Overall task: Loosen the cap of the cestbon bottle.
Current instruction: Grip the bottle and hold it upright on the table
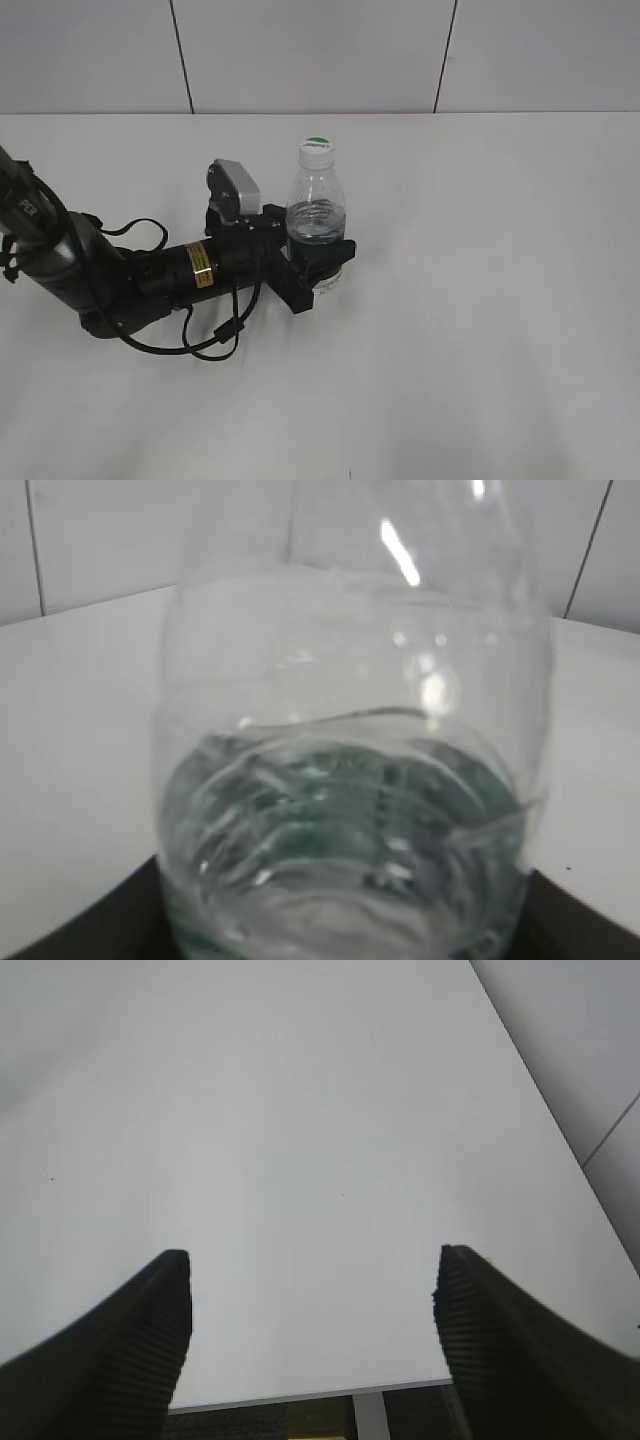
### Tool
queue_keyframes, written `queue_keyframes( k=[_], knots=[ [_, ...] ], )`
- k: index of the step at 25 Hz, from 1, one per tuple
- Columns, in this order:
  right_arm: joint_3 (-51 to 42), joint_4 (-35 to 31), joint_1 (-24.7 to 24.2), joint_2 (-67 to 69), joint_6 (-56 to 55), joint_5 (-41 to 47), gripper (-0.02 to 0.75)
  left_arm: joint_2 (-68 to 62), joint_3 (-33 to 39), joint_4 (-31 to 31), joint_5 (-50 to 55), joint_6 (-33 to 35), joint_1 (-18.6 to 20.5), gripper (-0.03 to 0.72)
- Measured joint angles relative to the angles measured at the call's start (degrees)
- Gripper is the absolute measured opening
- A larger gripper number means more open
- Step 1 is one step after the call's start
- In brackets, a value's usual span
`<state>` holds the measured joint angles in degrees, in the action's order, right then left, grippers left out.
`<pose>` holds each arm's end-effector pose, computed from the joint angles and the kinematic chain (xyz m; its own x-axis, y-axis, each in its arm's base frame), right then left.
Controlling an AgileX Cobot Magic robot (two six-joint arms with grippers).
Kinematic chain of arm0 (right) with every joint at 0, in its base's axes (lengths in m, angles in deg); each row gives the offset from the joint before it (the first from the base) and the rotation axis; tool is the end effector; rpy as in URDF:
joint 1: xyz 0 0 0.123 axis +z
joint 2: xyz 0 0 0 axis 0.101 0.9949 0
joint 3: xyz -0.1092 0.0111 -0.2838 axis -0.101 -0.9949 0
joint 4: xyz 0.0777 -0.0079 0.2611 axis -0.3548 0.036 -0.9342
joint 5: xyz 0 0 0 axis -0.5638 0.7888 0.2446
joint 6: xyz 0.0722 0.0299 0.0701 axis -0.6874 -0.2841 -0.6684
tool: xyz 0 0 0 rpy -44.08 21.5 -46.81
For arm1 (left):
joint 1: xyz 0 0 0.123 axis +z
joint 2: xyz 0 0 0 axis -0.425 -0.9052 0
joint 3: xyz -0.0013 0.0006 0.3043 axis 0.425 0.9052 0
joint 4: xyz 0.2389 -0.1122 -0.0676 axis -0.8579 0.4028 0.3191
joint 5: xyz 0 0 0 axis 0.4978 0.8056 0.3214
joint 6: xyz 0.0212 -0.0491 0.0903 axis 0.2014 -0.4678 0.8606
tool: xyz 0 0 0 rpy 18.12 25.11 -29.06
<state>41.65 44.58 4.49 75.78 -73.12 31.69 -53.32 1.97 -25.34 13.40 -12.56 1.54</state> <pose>0.0020 -0.0021 0.2833 -0.4646 -0.1138 -0.8782 -0.0175 0.9927 -0.1194 0.3516 -0.2308 0.0381 -0.1534 0.0597 -0.9864 0.9037 0.4122 -0.1156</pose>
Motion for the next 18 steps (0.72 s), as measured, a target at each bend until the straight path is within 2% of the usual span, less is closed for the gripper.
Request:
queue_keyframes(
  k=[18],
  knots=[
    [0.00, 0.00, 0.00, 0.00, 0.74, -0.07, 0.580, 0.00, 0.00, -1.49, -0.17, 3.41, 0.00, 0.405]
  ],
)
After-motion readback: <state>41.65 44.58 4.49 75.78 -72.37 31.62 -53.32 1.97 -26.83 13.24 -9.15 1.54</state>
